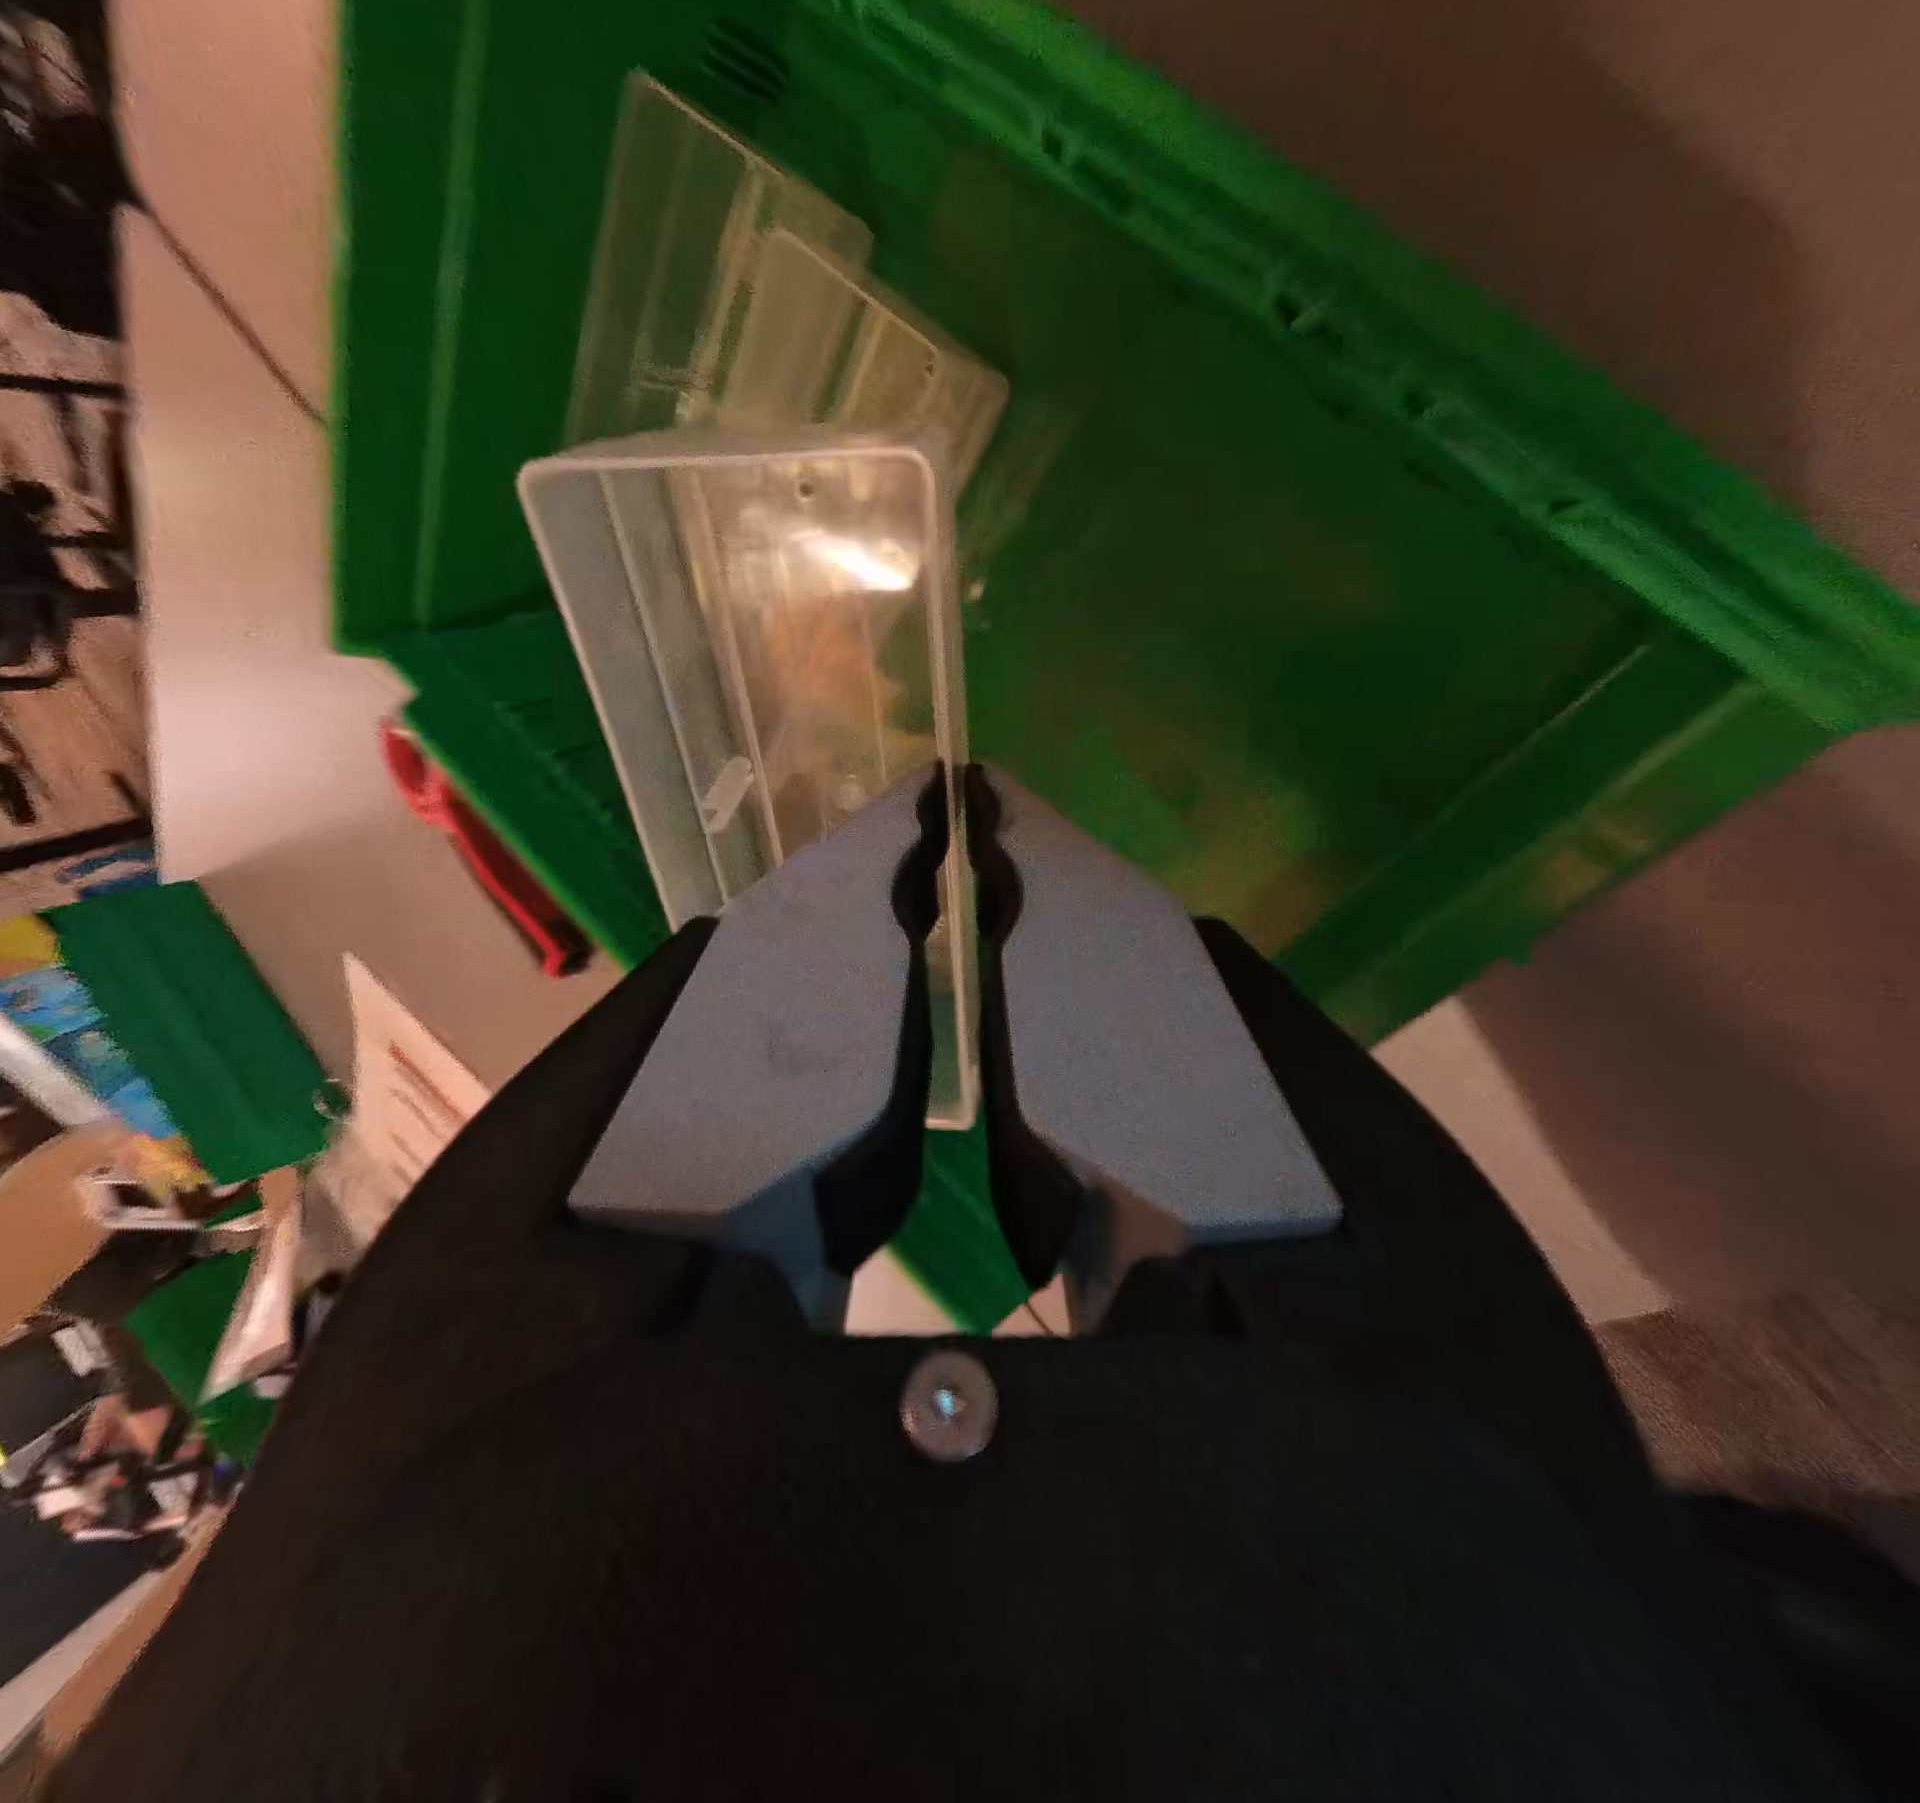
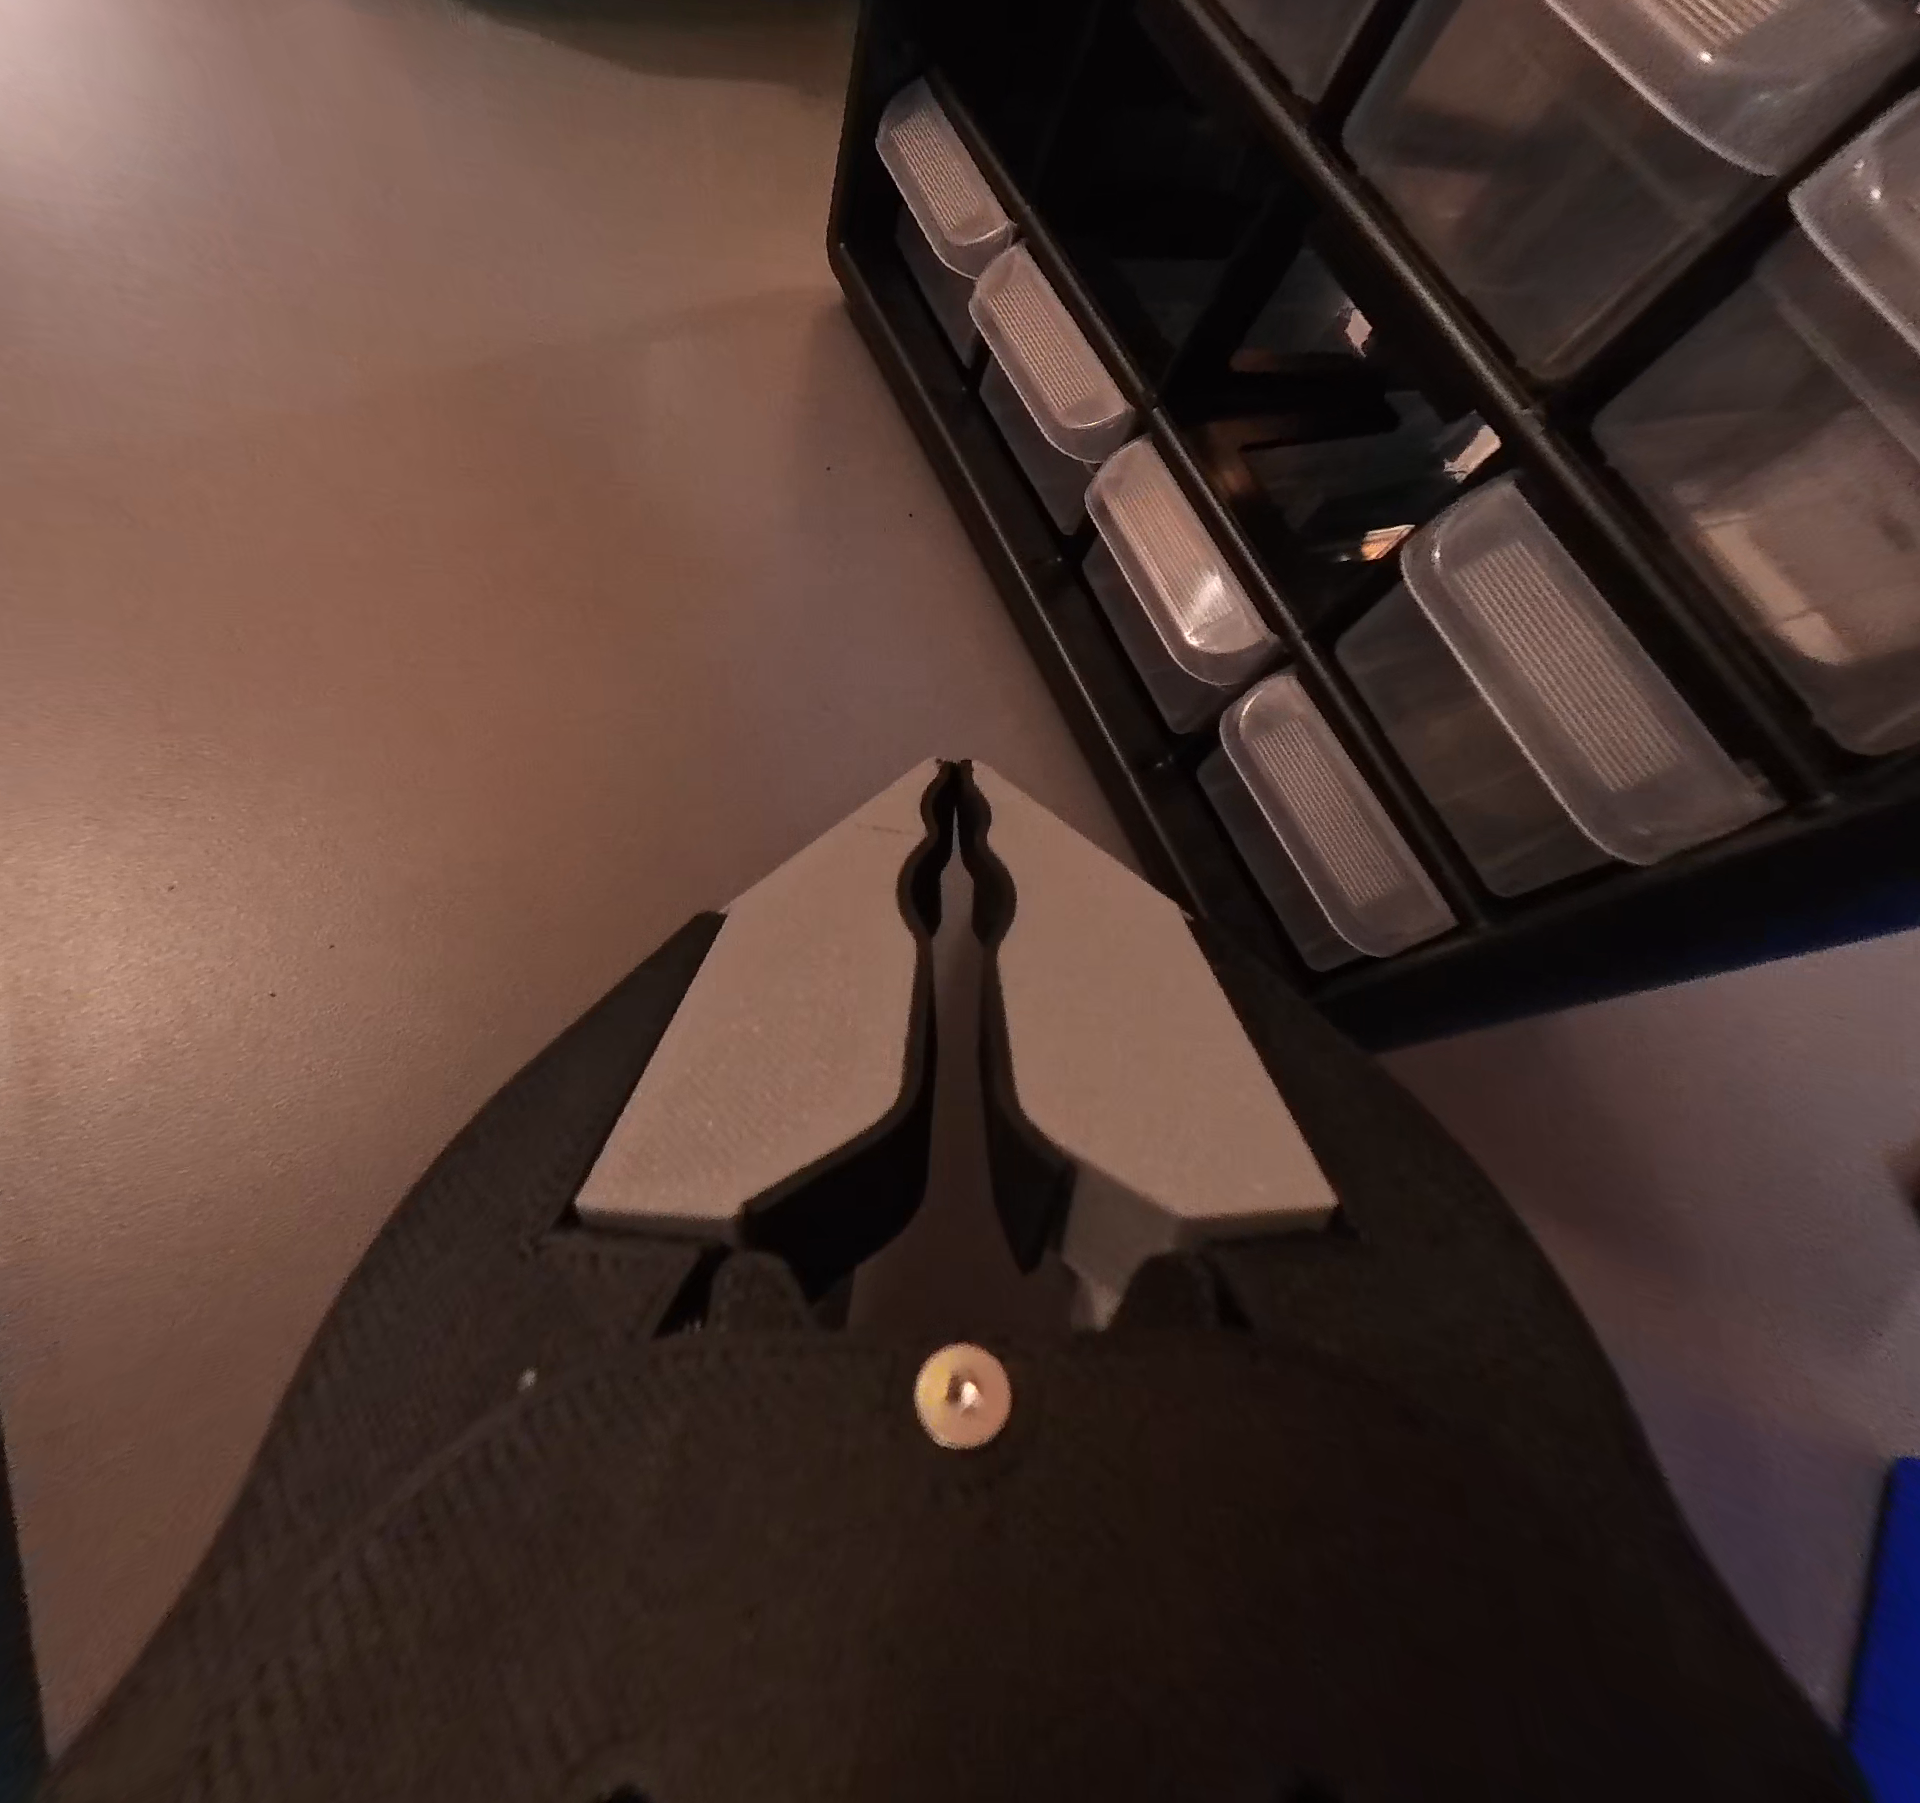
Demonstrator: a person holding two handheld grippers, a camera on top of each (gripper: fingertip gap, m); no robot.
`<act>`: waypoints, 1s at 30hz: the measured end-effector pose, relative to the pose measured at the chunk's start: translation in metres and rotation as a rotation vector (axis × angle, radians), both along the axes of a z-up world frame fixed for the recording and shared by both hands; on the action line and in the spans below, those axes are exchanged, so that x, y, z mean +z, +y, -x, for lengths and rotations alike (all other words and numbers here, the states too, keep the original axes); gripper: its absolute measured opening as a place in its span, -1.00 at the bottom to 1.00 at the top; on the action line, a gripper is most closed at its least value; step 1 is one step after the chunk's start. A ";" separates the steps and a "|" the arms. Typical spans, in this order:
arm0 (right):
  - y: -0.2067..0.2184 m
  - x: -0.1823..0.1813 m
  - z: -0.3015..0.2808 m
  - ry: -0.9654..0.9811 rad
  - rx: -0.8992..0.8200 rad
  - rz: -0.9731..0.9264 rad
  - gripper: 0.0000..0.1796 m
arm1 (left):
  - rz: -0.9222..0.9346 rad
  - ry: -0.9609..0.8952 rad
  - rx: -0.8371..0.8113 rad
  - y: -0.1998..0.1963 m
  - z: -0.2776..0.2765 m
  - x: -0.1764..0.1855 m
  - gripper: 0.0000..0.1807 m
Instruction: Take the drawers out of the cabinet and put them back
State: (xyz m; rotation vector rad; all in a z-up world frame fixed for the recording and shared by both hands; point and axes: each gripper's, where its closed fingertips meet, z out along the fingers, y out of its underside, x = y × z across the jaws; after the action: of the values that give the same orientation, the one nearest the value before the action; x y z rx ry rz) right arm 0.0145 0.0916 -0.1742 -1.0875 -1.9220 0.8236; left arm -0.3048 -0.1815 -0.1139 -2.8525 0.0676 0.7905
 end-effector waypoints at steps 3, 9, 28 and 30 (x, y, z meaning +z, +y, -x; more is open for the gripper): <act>0.000 0.001 0.000 0.005 0.000 0.003 -1.00 | -0.079 0.072 -0.065 0.012 -0.022 0.042 -1.00; -0.002 0.004 -0.001 0.019 0.007 0.011 -1.00 | -0.193 0.070 -0.339 0.066 -0.131 0.073 -1.00; 0.028 0.020 -0.001 0.102 -0.115 0.017 -1.00 | -0.360 -0.355 -0.589 0.179 -0.347 -0.049 -0.62; 0.031 0.023 -0.002 0.111 -0.125 0.022 -1.00 | -0.463 -0.407 -0.600 0.173 -0.353 -0.027 -0.59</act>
State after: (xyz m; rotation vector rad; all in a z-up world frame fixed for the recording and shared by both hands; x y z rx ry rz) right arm 0.0162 0.1222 -0.1517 -1.1387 -1.7386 0.8199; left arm 0.0482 -0.0083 -0.1410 -2.2936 0.5675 0.0795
